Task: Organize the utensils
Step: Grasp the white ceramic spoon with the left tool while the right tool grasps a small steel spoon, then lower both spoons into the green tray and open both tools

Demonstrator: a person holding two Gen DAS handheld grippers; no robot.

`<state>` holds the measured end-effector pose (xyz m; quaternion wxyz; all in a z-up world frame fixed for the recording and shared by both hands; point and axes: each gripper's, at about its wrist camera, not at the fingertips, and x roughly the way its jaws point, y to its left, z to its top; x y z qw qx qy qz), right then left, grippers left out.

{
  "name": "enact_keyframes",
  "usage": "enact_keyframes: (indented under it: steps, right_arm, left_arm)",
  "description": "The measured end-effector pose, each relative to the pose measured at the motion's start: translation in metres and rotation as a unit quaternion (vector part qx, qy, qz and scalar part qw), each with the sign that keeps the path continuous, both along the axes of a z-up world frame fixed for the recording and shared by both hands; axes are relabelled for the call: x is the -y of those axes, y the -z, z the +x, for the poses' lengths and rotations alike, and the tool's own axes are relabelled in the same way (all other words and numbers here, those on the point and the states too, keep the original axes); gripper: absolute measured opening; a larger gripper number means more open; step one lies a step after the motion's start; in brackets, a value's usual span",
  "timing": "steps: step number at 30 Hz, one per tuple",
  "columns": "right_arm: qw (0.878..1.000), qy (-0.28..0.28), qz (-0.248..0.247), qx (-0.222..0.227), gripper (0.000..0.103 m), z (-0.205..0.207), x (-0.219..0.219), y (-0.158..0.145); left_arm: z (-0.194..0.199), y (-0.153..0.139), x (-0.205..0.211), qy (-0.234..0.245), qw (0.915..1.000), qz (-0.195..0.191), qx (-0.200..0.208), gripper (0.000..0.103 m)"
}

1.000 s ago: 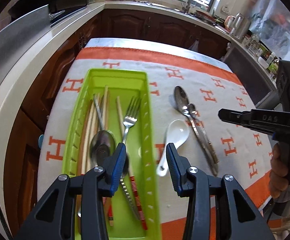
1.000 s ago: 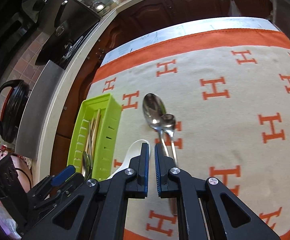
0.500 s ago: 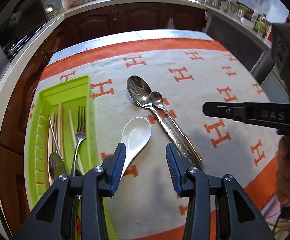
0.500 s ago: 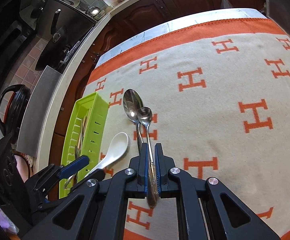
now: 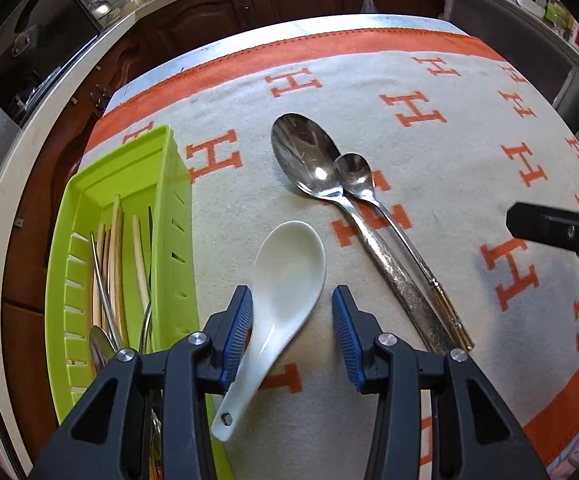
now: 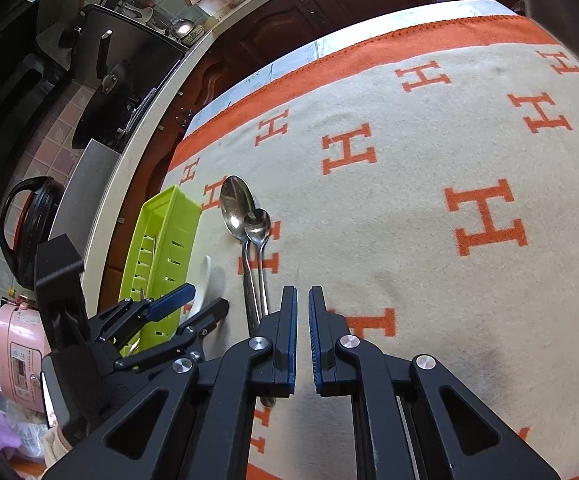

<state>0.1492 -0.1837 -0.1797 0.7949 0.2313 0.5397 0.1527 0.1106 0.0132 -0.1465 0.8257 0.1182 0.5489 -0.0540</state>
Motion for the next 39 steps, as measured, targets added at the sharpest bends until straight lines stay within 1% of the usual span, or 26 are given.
enact_keyframes:
  steps: [1, 2, 3, 6, 7, 8, 9, 10, 12, 15, 18, 19, 21, 22, 23, 24, 26, 29, 31, 33, 36, 39]
  right_arm:
    - [1.000, -0.001, 0.001, -0.001, 0.006, 0.000, 0.000, 0.001]
    - [1.000, -0.003, 0.002, -0.001, 0.006, 0.001, -0.001, 0.003]
    - [1.000, -0.005, 0.002, -0.001, 0.006, 0.000, -0.002, 0.003]
    - [1.000, -0.018, 0.001, 0.001, 0.006, 0.002, -0.009, 0.004]
    - [1.000, -0.024, -0.001, 0.003, 0.006, 0.004, -0.013, 0.004]
    - [1.000, -0.029, -0.002, 0.005, 0.006, 0.004, -0.017, 0.003]
    - [0.999, -0.036, -0.002, 0.006, 0.006, 0.005, -0.021, 0.003]
    - [0.999, -0.045, -0.001, 0.008, 0.006, 0.008, -0.026, 0.003]
    - [0.998, -0.061, -0.002, 0.006, 0.006, 0.012, -0.036, 0.005]
    - [0.996, -0.087, -0.008, 0.004, 0.006, 0.019, -0.055, 0.008]
    - [0.994, -0.101, -0.028, 0.001, 0.006, 0.027, -0.072, 0.013]
    - [0.994, -0.104, -0.037, 0.001, 0.006, 0.030, -0.077, 0.015]
    - [0.992, -0.106, -0.073, 0.004, 0.006, 0.035, -0.088, 0.017]
    - [0.990, -0.109, -0.091, 0.010, 0.006, 0.037, -0.093, 0.017]
    - [0.986, -0.121, -0.117, 0.005, 0.005, 0.040, -0.103, 0.020]
    - [0.984, -0.125, -0.129, 0.014, 0.005, 0.040, -0.107, 0.021]
    - [0.975, -0.139, -0.169, 0.031, 0.005, 0.039, -0.121, 0.020]
    - [0.970, -0.140, -0.196, 0.036, 0.004, 0.037, -0.129, 0.019]
    - [0.973, -0.132, -0.188, 0.028, 0.003, 0.038, -0.124, 0.020]
    - [0.980, -0.118, -0.159, 0.012, 0.003, 0.038, -0.114, 0.020]
    - [0.987, -0.098, -0.127, 0.001, 0.003, 0.036, -0.096, 0.019]
    - [0.991, -0.085, -0.106, -0.002, 0.003, 0.029, -0.085, 0.011]
  left_arm:
    - [0.002, 0.000, -0.003, -0.006, 1.0000, -0.005, -0.002, 0.042]
    - [0.004, -0.001, -0.005, -0.009, 0.9999, -0.010, -0.002, 0.033]
    - [0.007, 0.000, -0.008, -0.010, 0.9999, -0.011, -0.003, 0.029]
    - [0.010, 0.001, -0.011, -0.014, 0.9997, -0.020, -0.001, 0.025]
    - [0.010, -0.001, -0.011, -0.017, 0.9996, -0.022, 0.005, 0.006]
    - [0.010, -0.006, -0.013, -0.020, 0.9994, -0.024, 0.016, 0.005]
    - [0.011, -0.007, -0.015, -0.022, 0.9988, -0.044, 0.007, 0.005]
    - [0.011, -0.010, -0.019, -0.026, 0.9970, -0.073, 0.000, 0.005]
    - [0.008, -0.015, -0.023, -0.030, 0.9955, -0.090, 0.002, 0.005]
    - [0.001, -0.025, -0.030, -0.033, 0.9911, -0.129, 0.000, 0.004]
    - [-0.005, -0.035, -0.038, -0.039, 0.9860, -0.162, 0.004, 0.005]
    - [-0.008, -0.039, -0.040, -0.041, 0.9842, -0.172, 0.005, 0.005]
    - [-0.014, -0.050, -0.045, -0.043, 0.9804, -0.192, 0.013, 0.004]
    - [-0.014, -0.055, -0.049, -0.044, 0.9791, -0.198, 0.016, 0.005]
    - [-0.018, -0.062, -0.052, -0.045, 0.9779, -0.203, 0.022, 0.005]
    - [-0.020, -0.065, -0.054, -0.047, 0.9772, -0.206, 0.026, 0.005]
    - [-0.028, -0.079, -0.062, -0.051, 0.9766, -0.205, 0.041, 0.005]
    - [-0.038, -0.095, -0.076, -0.059, 0.9786, -0.188, 0.060, 0.005]
    - [-0.044, -0.101, -0.089, -0.071, 0.9796, -0.175, 0.069, 0.005]
    - [-0.046, -0.102, -0.104, -0.085, 0.9802, -0.163, 0.073, 0.005]
    - [-0.050, -0.093, -0.125, -0.108, 0.9804, -0.152, 0.065, 0.005]
    - [-0.051, -0.078, -0.136, -0.118, 0.9814, -0.143, 0.050, 0.005]
